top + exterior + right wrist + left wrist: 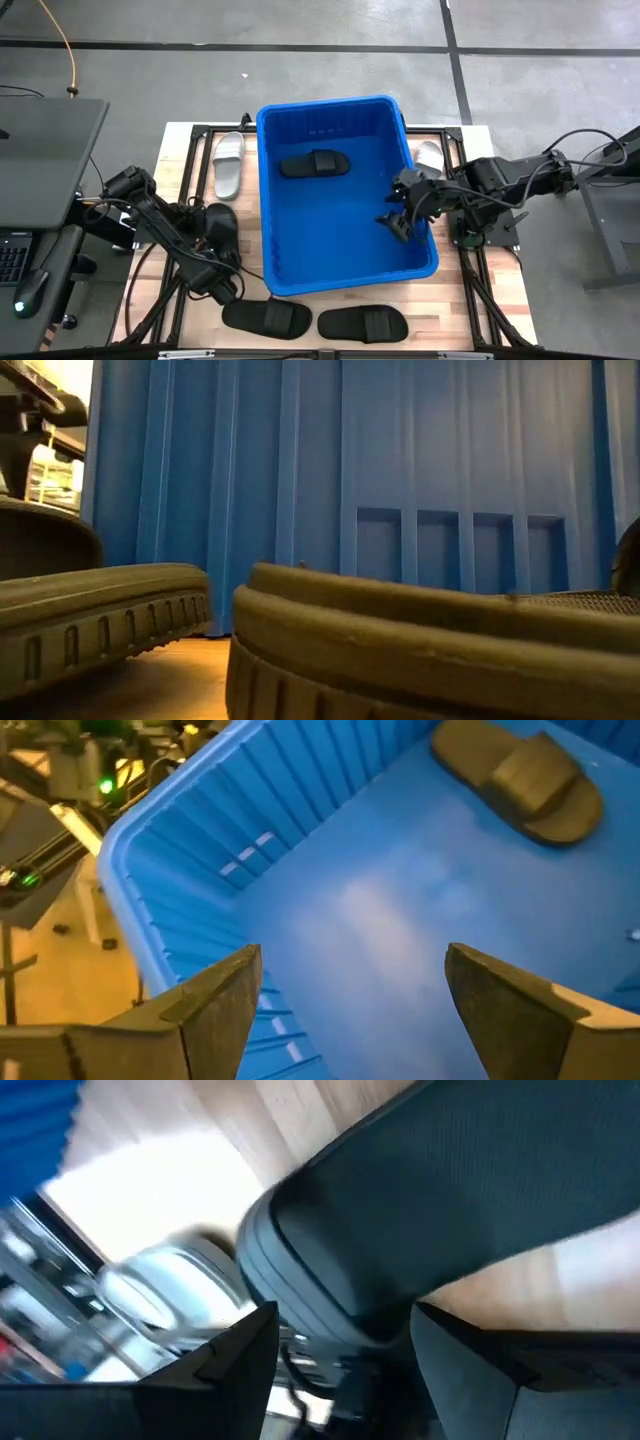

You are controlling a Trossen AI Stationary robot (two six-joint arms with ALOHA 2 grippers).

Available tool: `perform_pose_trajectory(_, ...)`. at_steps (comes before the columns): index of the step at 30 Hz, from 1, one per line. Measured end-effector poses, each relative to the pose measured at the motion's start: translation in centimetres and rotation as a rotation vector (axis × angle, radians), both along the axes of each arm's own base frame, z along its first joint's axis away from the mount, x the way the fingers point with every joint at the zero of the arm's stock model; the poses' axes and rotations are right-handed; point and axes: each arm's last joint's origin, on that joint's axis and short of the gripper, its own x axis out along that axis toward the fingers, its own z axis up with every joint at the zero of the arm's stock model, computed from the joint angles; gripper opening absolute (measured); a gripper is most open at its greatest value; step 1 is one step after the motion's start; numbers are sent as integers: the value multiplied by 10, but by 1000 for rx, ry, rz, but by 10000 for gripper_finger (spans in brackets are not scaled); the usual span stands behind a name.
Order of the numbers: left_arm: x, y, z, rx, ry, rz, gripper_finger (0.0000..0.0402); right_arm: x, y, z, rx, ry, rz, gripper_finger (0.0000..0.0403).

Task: Pick and place slides into bin
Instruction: Put the black slipper into the bin

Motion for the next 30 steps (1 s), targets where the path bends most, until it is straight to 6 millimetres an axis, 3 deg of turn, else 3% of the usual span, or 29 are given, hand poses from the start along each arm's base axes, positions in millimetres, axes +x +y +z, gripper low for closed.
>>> perform_pose_trajectory(9, -1, -1, -1, -20, -7, 95, 216, -2, -4, -1, -53, -10, -125, 303)
perform_pose_trajectory(18, 2, 3, 0, 61, -178, 298, 216, -2, -6, 0, -53, -51, -244, 303)
perform_pose_trajectory(30, 2, -1, -2, -19, -96, 213, 216, -2, -7, 0, -42, -57, -270, 303)
